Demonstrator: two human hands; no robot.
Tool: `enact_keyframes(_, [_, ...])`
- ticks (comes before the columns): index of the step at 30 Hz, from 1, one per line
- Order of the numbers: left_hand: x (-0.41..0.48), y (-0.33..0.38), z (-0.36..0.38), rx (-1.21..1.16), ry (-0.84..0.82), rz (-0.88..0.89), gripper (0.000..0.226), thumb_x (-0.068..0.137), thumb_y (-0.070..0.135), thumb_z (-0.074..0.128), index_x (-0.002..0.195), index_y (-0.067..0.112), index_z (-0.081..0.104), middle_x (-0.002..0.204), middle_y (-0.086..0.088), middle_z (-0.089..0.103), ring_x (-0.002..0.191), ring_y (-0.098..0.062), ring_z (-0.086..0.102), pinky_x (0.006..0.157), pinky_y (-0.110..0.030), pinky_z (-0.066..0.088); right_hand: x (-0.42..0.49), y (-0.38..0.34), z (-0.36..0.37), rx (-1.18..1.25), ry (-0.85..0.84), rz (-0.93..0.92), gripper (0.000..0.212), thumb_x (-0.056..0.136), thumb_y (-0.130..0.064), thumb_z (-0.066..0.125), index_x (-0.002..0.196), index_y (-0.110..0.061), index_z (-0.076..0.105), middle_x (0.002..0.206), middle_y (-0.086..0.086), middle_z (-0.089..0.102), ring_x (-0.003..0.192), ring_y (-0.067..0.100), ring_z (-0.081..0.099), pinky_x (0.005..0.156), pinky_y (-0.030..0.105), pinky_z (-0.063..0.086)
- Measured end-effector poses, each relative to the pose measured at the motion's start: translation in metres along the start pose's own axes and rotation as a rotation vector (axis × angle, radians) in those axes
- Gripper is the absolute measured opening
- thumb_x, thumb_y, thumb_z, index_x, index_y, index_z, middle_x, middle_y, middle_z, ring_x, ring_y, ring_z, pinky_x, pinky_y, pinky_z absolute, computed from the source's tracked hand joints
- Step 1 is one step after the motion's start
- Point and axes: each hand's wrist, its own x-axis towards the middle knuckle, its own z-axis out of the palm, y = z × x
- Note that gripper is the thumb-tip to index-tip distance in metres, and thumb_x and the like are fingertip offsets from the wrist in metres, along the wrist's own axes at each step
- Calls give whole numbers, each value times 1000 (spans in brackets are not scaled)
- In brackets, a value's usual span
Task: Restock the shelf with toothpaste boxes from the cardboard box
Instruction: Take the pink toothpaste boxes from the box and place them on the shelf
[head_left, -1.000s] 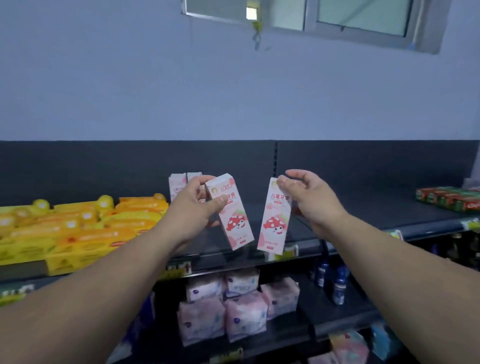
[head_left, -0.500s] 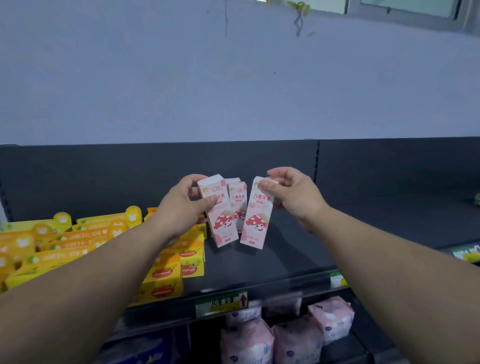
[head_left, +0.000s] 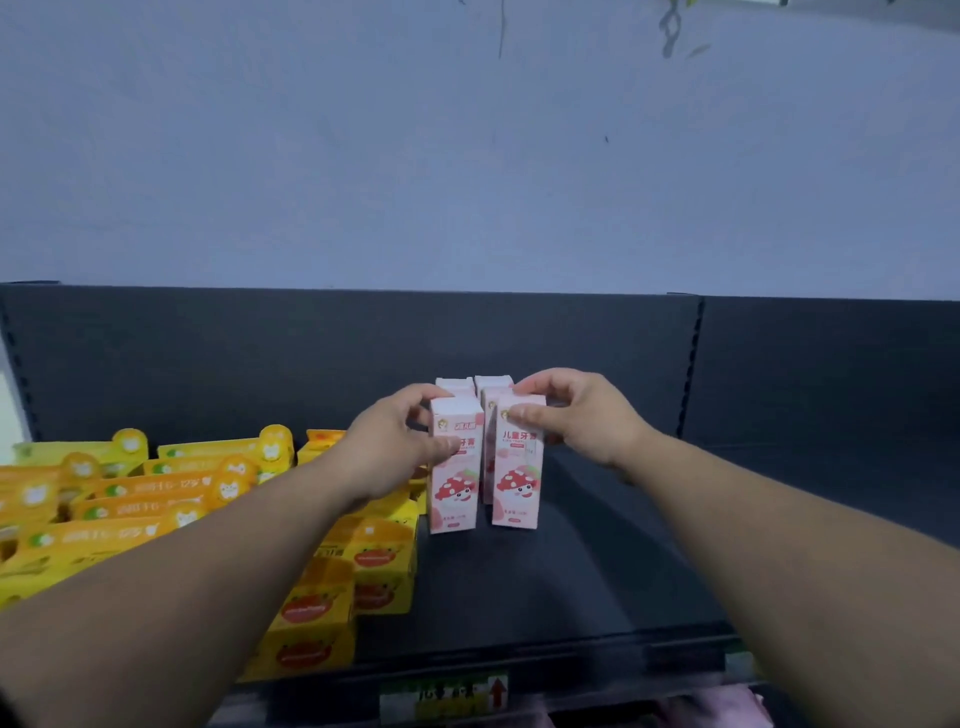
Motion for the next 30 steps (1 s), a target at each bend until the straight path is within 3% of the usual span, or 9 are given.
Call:
enact_keyframes(2, [4,-2,-1,12,-1,-8,41,85,11,70,119,29,54,101,1,65,91,-16,69,77,-39,60,5,4,0,-48,-30,-14,20,82,-14,78,99,-19,69,97,6,73,83,16,72,76,29,60])
enact_keyframes(6, [5,-4,-1,117,-20,-3,45,85,13,70,122,29,51,105,5,62,92,-15,67,80,-37,59,11,12,-3,-109,-93,-24,23,82,-9,77,99,-23,70,99,9,73,91,22,72,82,32,59])
enact_keyframes(14, [12,-5,-1,195,-6,-13,48,88,19,67,132,27,50,109,6,62,97,-15,64,77,-37,59,11,12,-4,-59,-120,-10,24,85,0,71,100,-18,69,106,13,70,95,25,71,71,28,60])
enact_keyframes(19, [11,-8,2,283,61,13,49,90,24,65,135,27,46,115,7,60,100,-14,63,69,-22,56,8,13,-3,-89,-72,-52,29,82,0,75,97,-24,68,107,4,72,97,14,70,84,34,59])
enact_keyframes(23, [9,-4,3,338,108,64,50,88,26,68,134,30,48,124,8,58,90,-6,61,52,-9,44,1,12,-5,-244,-4,-68,34,79,-11,80,105,-29,68,118,-8,67,108,6,61,92,27,52])
enact_keyframes(25, [8,0,4,399,143,93,56,84,28,71,135,30,47,130,7,53,102,-9,58,59,-11,45,-5,9,-7,-317,43,-67,37,79,-18,80,112,-31,67,122,-11,62,112,4,56,89,21,44])
enact_keyframes(27, [4,5,7,491,178,131,62,82,33,73,138,30,46,137,4,48,115,-12,53,79,-23,50,-14,4,-7,-371,84,-70,39,80,-23,79,115,-32,65,123,-13,58,114,4,52,88,20,39])
enact_keyframes(30, [-4,12,16,646,200,189,65,83,44,68,141,31,40,143,4,40,126,-16,45,99,-32,41,-32,0,-5,-520,178,-70,44,83,-30,76,124,-32,60,132,-11,52,121,8,49,94,23,39])
